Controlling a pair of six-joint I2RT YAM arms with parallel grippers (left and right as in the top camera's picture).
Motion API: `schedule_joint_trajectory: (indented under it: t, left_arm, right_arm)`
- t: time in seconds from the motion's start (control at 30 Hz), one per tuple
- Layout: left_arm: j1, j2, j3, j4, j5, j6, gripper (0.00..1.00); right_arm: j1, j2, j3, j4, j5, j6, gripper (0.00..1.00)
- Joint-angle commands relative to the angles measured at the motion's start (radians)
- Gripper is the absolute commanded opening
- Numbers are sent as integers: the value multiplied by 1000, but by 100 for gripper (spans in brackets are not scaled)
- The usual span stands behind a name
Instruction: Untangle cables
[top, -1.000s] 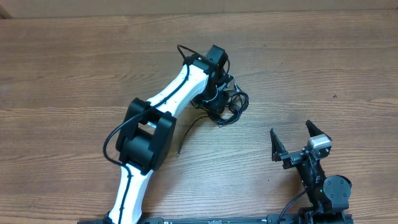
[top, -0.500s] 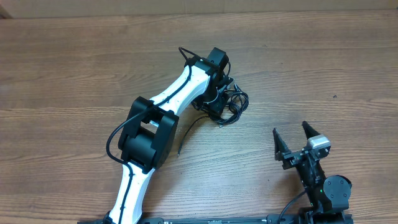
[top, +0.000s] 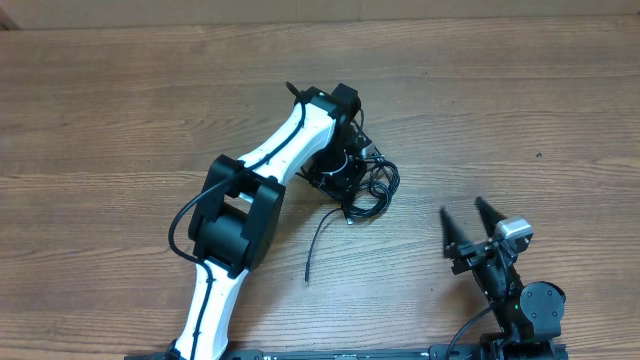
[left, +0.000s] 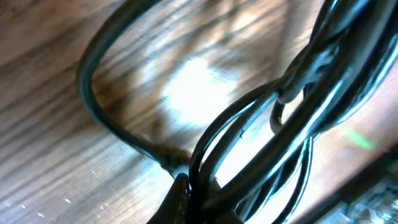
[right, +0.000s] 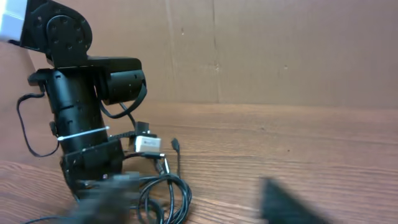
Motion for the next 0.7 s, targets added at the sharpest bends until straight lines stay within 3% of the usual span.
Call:
schedule_joint_trajectory:
  t: [0.0, 0.3, 0.4, 0.67]
  left_arm:
    - [68, 13, 101, -60, 157, -6, 4]
    - [243, 13, 272, -241, 463, -59, 4]
    - [284, 13, 272, -276, 521, -58, 4]
    - [303, 13, 272, -312, 563, 245, 4]
  right_arm:
    - [5, -2, -10, 8, -9, 106, 100]
    - [5, -2, 0, -5, -173, 269, 100]
    - [5, -2, 43, -109, -173, 269, 100]
    - [5, 68, 181, -261, -227, 269, 100]
